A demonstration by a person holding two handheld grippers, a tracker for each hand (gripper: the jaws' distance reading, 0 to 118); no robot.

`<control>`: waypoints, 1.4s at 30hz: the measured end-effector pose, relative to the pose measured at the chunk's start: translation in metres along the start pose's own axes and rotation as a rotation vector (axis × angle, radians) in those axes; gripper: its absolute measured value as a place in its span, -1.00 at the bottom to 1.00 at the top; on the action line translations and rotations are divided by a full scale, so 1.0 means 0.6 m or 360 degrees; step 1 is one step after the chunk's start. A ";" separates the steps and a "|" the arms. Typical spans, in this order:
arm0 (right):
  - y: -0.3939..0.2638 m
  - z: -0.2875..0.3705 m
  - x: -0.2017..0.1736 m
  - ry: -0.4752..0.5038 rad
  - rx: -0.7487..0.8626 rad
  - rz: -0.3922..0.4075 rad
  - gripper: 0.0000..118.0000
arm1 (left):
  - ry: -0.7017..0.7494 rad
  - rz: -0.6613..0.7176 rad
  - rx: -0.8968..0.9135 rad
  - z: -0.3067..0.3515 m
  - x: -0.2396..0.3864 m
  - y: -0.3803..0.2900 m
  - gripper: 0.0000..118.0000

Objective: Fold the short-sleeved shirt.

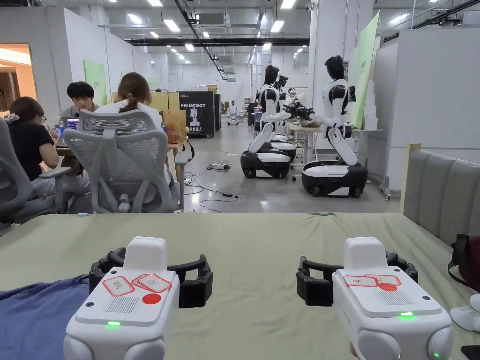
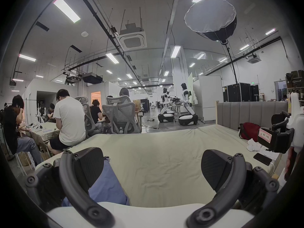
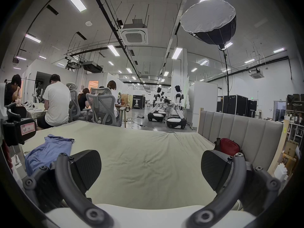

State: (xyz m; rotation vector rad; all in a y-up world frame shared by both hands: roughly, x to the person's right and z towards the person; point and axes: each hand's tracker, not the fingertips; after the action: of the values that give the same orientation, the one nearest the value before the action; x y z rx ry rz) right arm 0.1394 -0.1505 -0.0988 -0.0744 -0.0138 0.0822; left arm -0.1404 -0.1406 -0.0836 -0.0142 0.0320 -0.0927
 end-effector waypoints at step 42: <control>0.001 0.007 0.005 0.0018 0.0000 -0.0001 -0.46 | -0.0058 0.0019 -0.0037 0.000 -0.004 -0.006 -0.70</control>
State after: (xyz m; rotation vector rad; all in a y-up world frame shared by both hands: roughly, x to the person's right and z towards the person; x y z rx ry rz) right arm 0.1425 -0.1494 -0.0945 -0.0746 -0.0023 0.0813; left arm -0.1433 -0.1441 -0.0836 -0.0387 -0.0033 -0.0804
